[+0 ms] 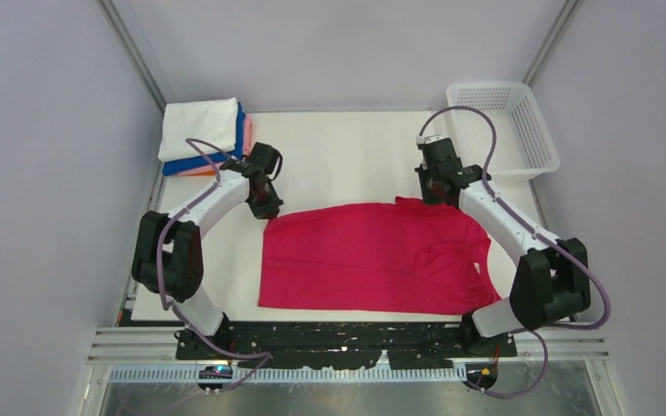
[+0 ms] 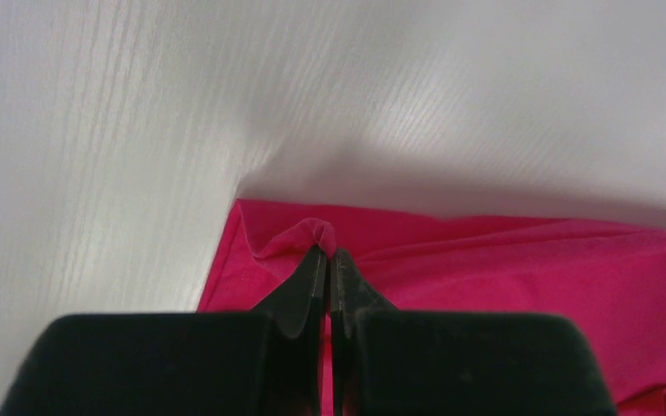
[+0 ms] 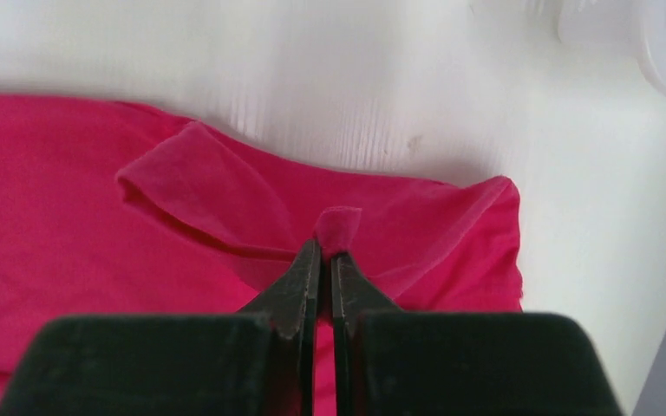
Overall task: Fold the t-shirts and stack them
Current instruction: Fold the other side of the tshirt into a rectangle
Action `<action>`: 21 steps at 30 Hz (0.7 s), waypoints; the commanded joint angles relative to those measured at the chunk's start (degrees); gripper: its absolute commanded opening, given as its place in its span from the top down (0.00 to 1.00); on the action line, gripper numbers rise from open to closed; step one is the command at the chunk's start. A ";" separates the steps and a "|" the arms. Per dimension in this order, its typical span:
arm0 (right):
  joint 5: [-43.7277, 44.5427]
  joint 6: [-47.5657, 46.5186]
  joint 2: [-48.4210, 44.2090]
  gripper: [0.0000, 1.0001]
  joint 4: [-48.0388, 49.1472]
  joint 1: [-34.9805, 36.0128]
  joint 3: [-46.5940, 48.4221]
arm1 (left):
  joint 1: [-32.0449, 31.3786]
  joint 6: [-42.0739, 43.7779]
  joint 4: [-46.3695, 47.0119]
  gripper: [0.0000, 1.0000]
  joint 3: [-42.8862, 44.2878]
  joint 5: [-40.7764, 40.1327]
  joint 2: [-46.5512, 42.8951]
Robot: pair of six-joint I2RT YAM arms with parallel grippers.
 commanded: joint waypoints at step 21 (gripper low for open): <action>9.50 7.71 -25.94 0.95 -24.57 10.19 -4.48 | -4.02 0.72 2.64 1.00 -13.74 -6.24 -16.56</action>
